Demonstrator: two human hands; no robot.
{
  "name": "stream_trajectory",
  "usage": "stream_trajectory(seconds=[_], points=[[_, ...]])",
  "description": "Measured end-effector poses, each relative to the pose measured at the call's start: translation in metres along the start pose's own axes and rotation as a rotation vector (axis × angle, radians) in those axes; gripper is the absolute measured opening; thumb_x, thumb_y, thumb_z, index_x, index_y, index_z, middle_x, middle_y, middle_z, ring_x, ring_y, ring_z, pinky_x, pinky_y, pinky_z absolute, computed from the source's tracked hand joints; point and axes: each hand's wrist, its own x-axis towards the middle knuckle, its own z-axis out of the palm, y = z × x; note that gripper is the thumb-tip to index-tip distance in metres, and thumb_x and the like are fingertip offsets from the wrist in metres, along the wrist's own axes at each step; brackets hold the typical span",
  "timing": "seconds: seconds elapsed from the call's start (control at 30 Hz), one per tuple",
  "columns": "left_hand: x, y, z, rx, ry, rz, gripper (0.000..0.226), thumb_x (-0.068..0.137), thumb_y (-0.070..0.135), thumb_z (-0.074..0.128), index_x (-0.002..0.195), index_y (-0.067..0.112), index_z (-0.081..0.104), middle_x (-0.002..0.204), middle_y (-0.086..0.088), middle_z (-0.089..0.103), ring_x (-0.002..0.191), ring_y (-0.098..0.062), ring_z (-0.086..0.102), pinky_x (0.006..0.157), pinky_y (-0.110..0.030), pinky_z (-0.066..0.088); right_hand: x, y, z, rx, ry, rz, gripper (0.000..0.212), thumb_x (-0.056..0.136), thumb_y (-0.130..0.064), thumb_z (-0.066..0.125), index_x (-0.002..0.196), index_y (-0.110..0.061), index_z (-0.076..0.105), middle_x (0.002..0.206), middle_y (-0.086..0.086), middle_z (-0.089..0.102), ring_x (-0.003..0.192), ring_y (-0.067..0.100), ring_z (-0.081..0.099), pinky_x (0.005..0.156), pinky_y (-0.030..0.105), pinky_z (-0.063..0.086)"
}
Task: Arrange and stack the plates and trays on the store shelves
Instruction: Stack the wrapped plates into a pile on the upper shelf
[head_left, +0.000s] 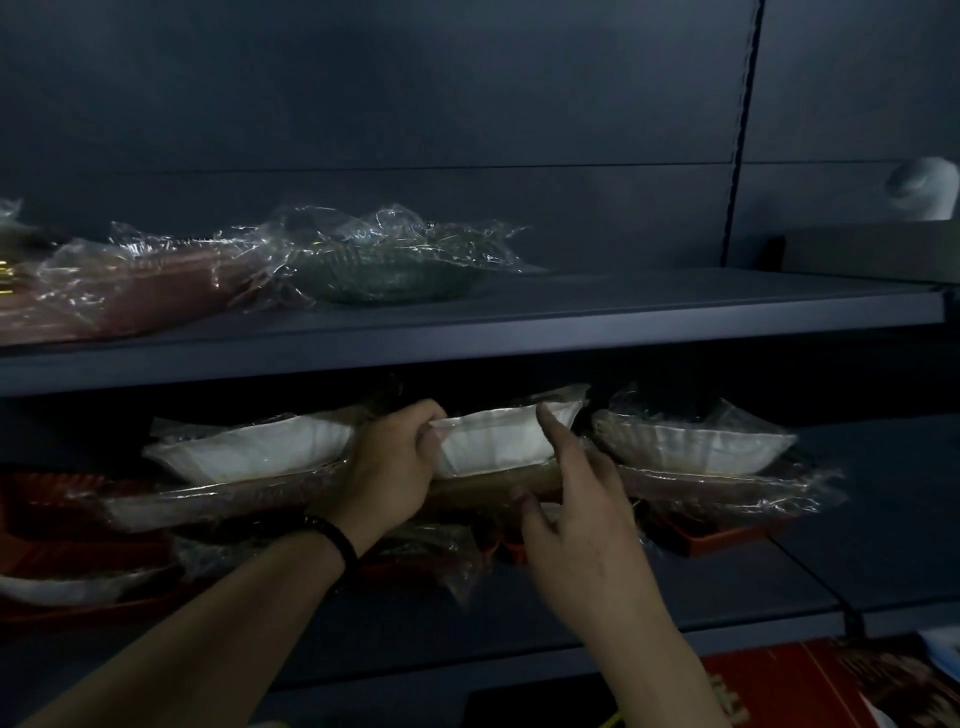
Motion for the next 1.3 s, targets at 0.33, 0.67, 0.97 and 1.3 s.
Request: stream_trajectory(seconds=[0.33, 0.67, 0.97, 1.3], points=[[-0.069, 0.04, -0.022, 0.022, 0.088, 0.156, 0.016, 0.108, 0.026, 0.059, 0.095, 0.034, 0.065, 0.081, 0.013, 0.068, 0.077, -0.005, 0.066, 0.071, -0.033, 0.055, -0.014, -0.004, 0.001, -0.087, 0.1, -0.083, 0.07, 0.104, -0.039, 0.06, 0.154, -0.067, 0.019, 0.162, -0.008, 0.02, 0.111, 0.004, 0.05, 0.085, 0.021, 0.047], [-0.142, 0.063, -0.061, -0.051, 0.15, 0.217, 0.027, 0.098, 0.023, 0.075, 0.118, 0.042, 0.076, 0.103, 0.023, 0.073, 0.101, 0.004, 0.068, 0.09, -0.013, 0.052, -0.055, -0.009, -0.023, -0.165, 0.374, -0.209, 0.03, 0.086, -0.018, 0.084, 0.107, -0.036, 0.073, 0.116, 0.001, 0.057, 0.096, 0.018, 0.065, 0.085, 0.032, 0.058], [-0.188, 0.035, -0.149, -0.039, 0.264, 0.038, 0.056, 0.082, 0.033, 0.086, 0.128, 0.052, 0.059, 0.117, 0.02, 0.053, 0.104, -0.002, 0.063, 0.093, -0.028, 0.058, -0.107, -0.05, -0.006, -0.122, 0.459, -0.31, 0.041, 0.071, -0.008, 0.095, 0.102, -0.027, 0.077, 0.104, 0.002, 0.063, 0.084, 0.017, 0.066, 0.085, 0.006, 0.042], [-0.254, 0.031, -0.256, -0.057, 0.364, 0.004, 0.033, 0.083, 0.026, 0.087, 0.104, 0.047, 0.073, 0.112, 0.018, 0.064, 0.098, -0.005, 0.072, 0.084, -0.018, 0.058, -0.141, -0.139, 0.04, 0.21, 0.236, -0.388, 0.03, 0.077, -0.037, 0.092, 0.093, -0.049, 0.069, 0.1, -0.012, 0.068, 0.096, -0.005, 0.066, 0.085, 0.0, 0.04]])
